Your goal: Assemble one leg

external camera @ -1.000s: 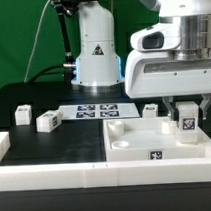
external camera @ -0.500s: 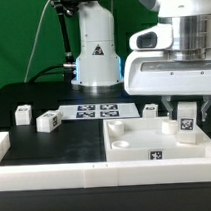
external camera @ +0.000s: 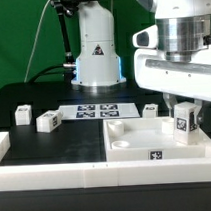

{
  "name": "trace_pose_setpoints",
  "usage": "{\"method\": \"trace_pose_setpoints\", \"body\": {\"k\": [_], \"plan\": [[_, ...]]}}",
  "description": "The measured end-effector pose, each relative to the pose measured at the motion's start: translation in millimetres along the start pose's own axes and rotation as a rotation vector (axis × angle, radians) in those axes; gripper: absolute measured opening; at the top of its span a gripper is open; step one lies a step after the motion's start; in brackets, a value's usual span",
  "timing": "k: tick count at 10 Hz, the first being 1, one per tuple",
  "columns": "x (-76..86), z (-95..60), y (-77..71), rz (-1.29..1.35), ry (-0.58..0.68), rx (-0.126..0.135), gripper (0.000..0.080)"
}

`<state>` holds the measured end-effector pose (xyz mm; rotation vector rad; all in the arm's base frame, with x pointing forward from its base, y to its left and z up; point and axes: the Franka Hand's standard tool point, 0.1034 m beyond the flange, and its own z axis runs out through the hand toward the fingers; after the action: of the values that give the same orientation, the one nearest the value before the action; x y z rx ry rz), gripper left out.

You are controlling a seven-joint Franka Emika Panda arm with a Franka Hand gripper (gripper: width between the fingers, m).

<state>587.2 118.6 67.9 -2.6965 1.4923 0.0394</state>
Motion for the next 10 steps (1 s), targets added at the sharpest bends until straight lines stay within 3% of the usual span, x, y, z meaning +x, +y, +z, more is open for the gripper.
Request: {"method": "trace_pose_setpoints", "body": {"k": [2, 7, 8, 9, 10], "plan": [[-2.6, 0.4, -1.0, 0.263, -0.005, 0.002, 0.0291], [-2.4, 0.4, -1.2, 0.432, -0.023, 0.009, 0.0291], [-2.4, 0.4, -1.2, 0.392, -0.023, 0.01, 0.0494], [-2.9, 0.6, -1.3, 0.367, -0.023, 0.009, 0.0494], [-3.0, 0.6, -1.4, 0.304, -0.023, 0.01, 0.0611]]}}
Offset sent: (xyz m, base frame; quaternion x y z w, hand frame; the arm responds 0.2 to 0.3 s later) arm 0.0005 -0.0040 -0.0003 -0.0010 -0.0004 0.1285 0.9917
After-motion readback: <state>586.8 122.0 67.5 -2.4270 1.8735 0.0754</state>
